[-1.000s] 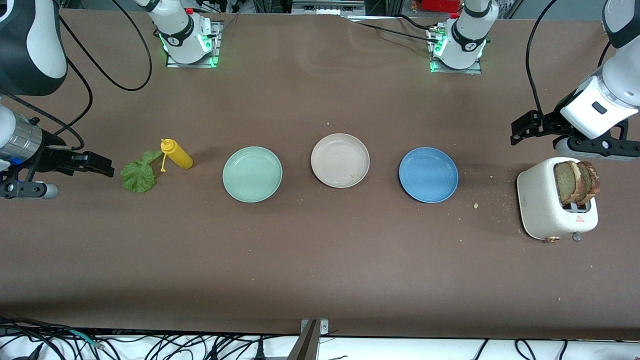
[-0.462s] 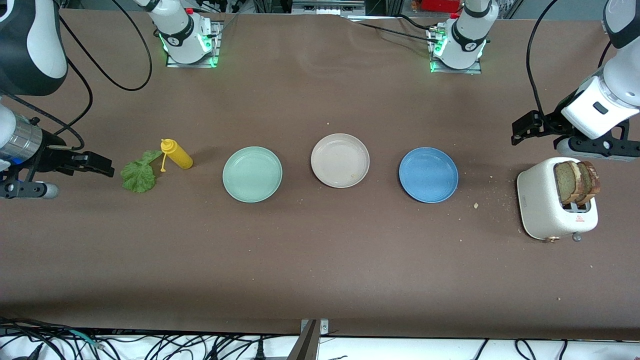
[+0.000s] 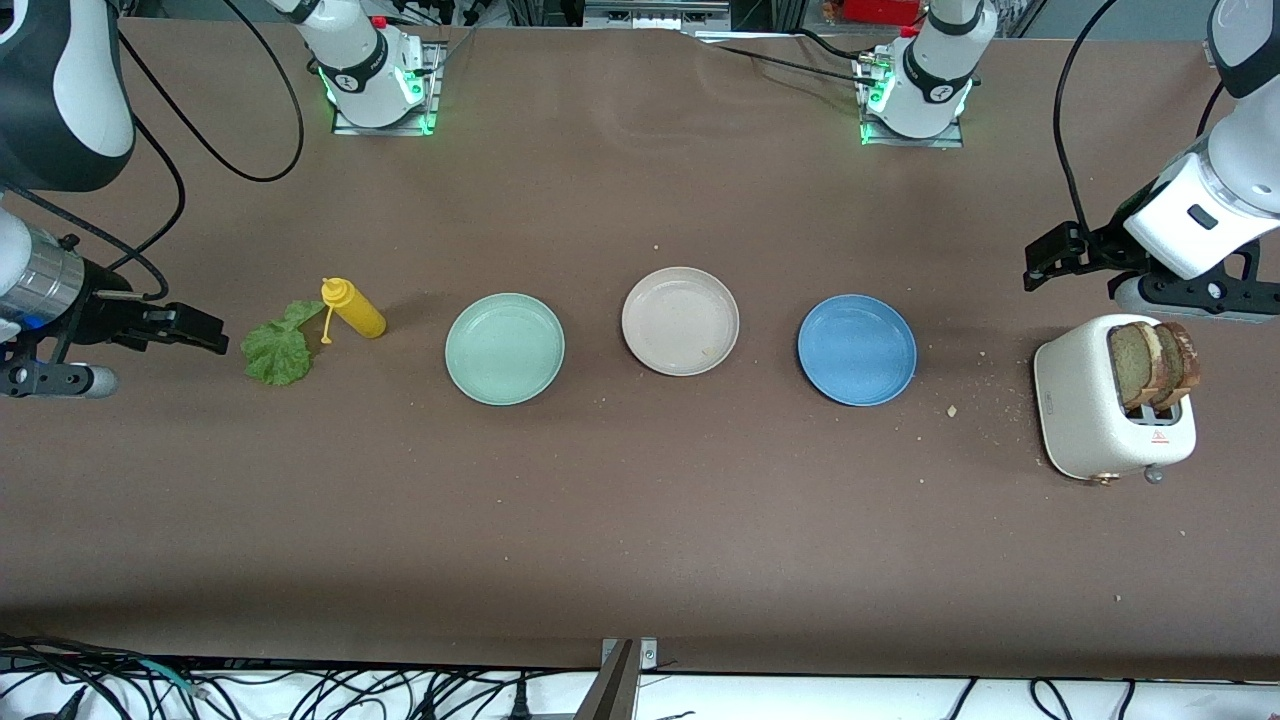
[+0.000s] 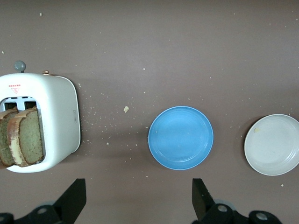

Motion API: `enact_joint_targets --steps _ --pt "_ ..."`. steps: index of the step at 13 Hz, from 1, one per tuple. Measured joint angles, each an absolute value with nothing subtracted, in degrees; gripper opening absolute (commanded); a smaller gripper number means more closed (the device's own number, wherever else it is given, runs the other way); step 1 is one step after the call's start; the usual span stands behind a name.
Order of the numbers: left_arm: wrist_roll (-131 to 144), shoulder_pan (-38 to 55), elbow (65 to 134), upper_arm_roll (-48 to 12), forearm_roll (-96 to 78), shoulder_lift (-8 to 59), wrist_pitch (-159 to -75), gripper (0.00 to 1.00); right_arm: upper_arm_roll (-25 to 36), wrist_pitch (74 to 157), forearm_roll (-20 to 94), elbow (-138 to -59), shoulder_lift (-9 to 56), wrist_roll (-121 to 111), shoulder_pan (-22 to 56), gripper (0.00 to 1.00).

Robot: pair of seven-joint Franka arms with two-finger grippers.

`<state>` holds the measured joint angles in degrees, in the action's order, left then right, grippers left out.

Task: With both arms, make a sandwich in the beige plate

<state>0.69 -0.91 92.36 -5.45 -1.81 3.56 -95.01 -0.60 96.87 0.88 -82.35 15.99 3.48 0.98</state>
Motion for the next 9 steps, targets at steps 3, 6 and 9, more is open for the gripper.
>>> enact_joint_targets --steps 3,6,9 --pt "0.7 -0.9 92.4 -5.5 -1.8 3.7 -95.0 1.0 -0.6 96.9 0.9 -82.3 16.0 3.5 1.0 1.0" --pt "0.7 -1.0 92.4 -5.4 -1.8 4.0 -95.0 1.0 -0.6 96.9 0.9 -82.3 16.0 3.5 1.0 1.0" --pt "0.7 -1.1 92.4 -5.4 -1.8 4.3 -94.8 1.0 -0.6 96.9 0.9 -82.3 16.0 3.5 0.9 1.0"
